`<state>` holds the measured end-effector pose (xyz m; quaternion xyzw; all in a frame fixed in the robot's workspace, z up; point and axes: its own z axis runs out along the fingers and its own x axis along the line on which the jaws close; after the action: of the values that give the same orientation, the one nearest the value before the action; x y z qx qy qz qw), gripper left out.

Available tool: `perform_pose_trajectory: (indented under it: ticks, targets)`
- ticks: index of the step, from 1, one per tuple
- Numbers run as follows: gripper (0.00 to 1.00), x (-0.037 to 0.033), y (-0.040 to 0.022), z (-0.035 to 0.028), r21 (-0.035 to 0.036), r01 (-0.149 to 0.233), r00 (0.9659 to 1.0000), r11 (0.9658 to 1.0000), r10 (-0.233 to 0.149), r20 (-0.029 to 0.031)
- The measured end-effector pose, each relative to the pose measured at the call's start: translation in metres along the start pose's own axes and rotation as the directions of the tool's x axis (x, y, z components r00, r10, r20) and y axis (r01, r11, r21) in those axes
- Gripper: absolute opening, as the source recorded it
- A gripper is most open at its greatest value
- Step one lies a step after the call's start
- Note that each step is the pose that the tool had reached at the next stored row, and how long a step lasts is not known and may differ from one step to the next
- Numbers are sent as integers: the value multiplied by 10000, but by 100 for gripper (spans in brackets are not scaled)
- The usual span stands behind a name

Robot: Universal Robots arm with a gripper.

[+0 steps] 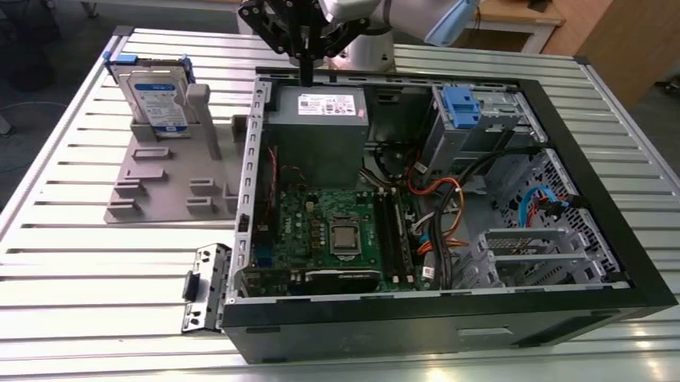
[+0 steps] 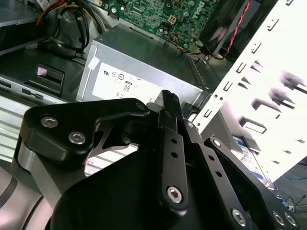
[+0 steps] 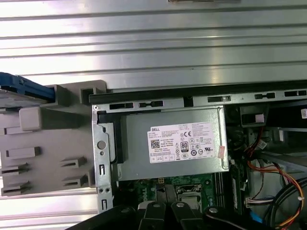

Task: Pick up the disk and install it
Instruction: 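Reach for the disk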

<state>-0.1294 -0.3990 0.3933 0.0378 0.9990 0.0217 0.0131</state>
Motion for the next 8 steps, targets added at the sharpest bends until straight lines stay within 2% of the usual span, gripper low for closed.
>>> perform_pose_trajectory:
  ticks: [8]
  targets:
    - [10,80,-6,-2,0,-1,10000,10000,1,0]
